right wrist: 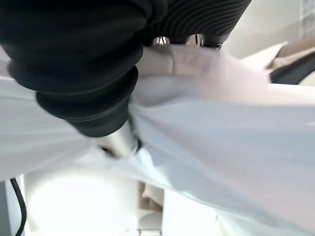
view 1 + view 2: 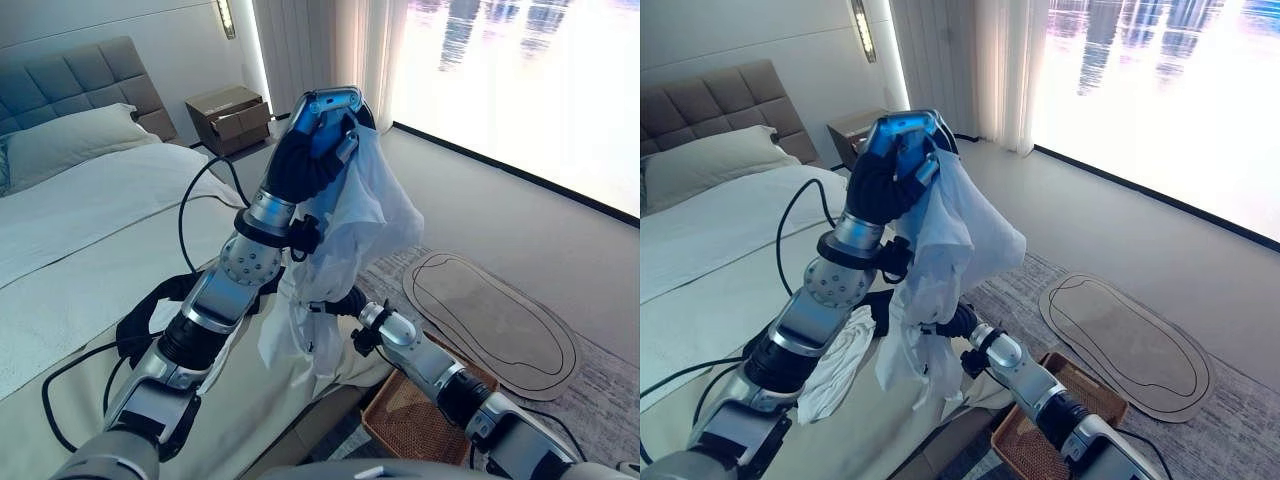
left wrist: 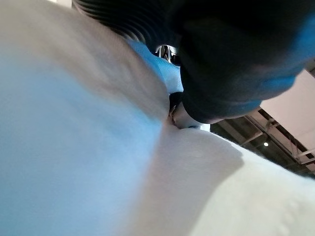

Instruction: Pick up clothes into the bucket

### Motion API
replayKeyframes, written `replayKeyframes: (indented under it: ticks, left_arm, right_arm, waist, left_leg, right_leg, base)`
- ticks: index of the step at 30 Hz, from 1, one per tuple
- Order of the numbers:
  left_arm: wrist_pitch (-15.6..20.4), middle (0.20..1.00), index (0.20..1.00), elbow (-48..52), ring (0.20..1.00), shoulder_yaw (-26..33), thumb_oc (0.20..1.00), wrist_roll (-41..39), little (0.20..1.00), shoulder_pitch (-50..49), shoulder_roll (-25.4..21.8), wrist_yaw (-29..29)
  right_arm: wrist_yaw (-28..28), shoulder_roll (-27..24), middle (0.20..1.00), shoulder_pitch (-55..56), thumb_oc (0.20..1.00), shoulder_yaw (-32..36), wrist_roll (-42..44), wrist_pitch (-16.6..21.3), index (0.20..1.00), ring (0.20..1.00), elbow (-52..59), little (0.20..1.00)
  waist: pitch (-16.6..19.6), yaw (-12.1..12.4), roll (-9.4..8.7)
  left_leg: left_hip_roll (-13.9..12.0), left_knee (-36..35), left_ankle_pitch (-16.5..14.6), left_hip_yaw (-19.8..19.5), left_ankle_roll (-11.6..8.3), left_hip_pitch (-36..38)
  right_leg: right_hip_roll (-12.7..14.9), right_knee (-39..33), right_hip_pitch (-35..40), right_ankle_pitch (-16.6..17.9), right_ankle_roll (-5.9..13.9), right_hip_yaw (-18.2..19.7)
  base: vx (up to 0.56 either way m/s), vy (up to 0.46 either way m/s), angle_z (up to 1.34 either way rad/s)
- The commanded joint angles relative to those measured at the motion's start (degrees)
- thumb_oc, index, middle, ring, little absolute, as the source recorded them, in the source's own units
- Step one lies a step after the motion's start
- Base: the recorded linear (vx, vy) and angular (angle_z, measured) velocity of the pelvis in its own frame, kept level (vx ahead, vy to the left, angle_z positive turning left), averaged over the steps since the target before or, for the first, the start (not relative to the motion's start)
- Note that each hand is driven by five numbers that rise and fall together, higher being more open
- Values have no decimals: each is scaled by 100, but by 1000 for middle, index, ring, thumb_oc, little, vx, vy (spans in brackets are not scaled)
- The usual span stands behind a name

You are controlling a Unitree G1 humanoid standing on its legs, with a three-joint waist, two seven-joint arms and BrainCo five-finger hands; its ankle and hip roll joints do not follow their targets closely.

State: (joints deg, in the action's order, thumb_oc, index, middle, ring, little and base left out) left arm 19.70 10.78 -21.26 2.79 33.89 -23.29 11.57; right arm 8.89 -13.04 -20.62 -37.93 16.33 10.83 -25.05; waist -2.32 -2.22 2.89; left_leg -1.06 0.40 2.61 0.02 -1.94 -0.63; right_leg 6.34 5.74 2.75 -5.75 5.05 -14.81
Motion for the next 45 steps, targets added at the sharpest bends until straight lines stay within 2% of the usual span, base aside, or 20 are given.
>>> replayKeyframes:
  ticks: [1,11,14,18,19,20,21,22,27,28,34,38,39,45]
  left_arm:
    - [178,200,200,-75,200,137,200,-316,200,855,-69,138]
    - [208,200,200,-147,200,550,200,-220,200,299,-352,244]
    - [243,200,200,-197,200,848,200,-160,200,-126,-497,341]
    - [334,200,200,-267,200,1348,200,-284,200,-935,-428,427]
    - [371,278,278,-347,278,1539,278,-400,278,-1378,-310,451]
    - [370,467,467,-346,467,1539,467,-400,467,-1380,-309,451]
    - [380,812,812,-476,812,1726,812,-515,812,-1935,-174,414]
    - [369,1000,1000,-594,1000,1784,1000,-528,1000,-2158,-142,398]
    - [262,1000,1000,-1309,1000,1987,1000,-586,1000,-3113,-81,121]
    - [262,1000,1000,-1309,1000,1986,1000,-586,1000,-3113,-81,121]
    - [38,1000,1000,-2417,1000,1758,1000,-1493,1000,-3870,238,-725]
    - [-47,1000,1000,-2992,1000,1620,1000,-1607,1000,-4067,337,-944]
    - [-104,1000,1000,-3279,1000,1593,1000,-1804,1000,-4155,483,-1055]
    - [-27,1000,1000,-3294,1000,1731,1000,-1858,1000,-4416,590,-1058]
  right_arm:
    - [-33,264,200,-143,200,98,230,189,200,200,230,200]
    - [-194,-140,200,578,200,862,382,347,200,200,536,200]
    - [-274,-319,200,920,200,1275,446,441,200,200,723,200]
    - [-417,-429,200,1295,200,1899,648,620,200,200,1022,200]
    - [-513,-448,200,1473,200,2213,767,711,200,200,1210,200]
    - [-513,-449,200,1475,200,2212,767,710,200,200,1211,200]
    - [-650,-437,200,1661,200,2590,903,820,200,200,1380,200]
    - [-716,-433,200,1717,200,2763,941,873,200,200,1467,200]
    - [-966,-373,200,1971,200,3656,1138,1091,200,200,1837,200]
    - [-966,-373,200,1973,200,3657,1137,1090,200,200,1838,200]
    - [-1334,-408,200,2162,200,4551,1001,1315,200,200,2182,200]
    - [-1450,-408,200,2222,200,4814,944,1387,200,200,2223,200]
    - [-1510,-428,200,2305,200,4970,903,1421,200,200,2263,200]
    - [-1523,-416,200,2569,200,5205,914,1445,200,200,2164,200]
  waist:
    - [169,53,-454]
    - [209,-34,-457]
    - [209,-68,-453]
    - [179,-106,-467]
    - [177,-123,-461]
    - [172,-121,-460]
    - [145,-138,-472]
    - [129,-150,-474]
    - [81,-153,-462]
    - [82,-152,-462]
    - [34,-181,-458]
    - [11,-195,-458]
    - [-4,-212,-458]
    - [-27,-226,-482]
  left_leg:
    - [-209,-70,-206,-74,-98,-27]
    - [-209,-110,-211,-26,-101,18]
    - [-231,-130,-261,-3,-109,68]
    - [-239,-122,-229,31,-105,62]
    - [-248,-127,-282,58,-112,101]
    - [-251,-128,-285,60,-113,110]
    - [-260,-120,-295,74,-110,118]
    - [-263,-115,-295,80,-110,123]
    - [-270,-79,-318,91,-100,111]
    - [-270,-79,-319,92,-100,111]
    - [-256,-32,-338,67,-60,62]
    - [-242,-4,-359,66,-36,34]
    - [-234,24,-371,66,-20,16]
    - [-230,35,-373,73,-4,-27]
  right_leg:
    - [658,-760,49,925,562,183]
    - [644,-794,50,948,561,199]
    - [627,-804,89,907,565,207]
    - [625,-805,54,943,549,246]
    - [603,-814,68,905,549,280]
    - [600,-814,76,902,549,281]
    - [591,-808,67,893,541,299]
    - [591,-806,65,895,540,308]
    - [587,-781,61,875,531,336]
    - [587,-781,61,875,531,337]
    - [590,-738,31,857,526,335]
    - [596,-718,-1,854,529,357]
    - [601,-699,-25,855,534,380]
    - [592,-694,-64,849,531,387]
  base:
    - [0,0,0]
    - [0,0,0]
    - [21,-10,-1]
    - [3,-5,-4]
    - [1,-5,-5]
    - [35,-13,-6]
    - [10,-8,-7]
    - [14,-9,-9]
    - [7,-1,-4]
    - [0,0,0]
    - [0,0,0]
    - [0,0,0]
    - [0,0,0]
    - [0,0,0]
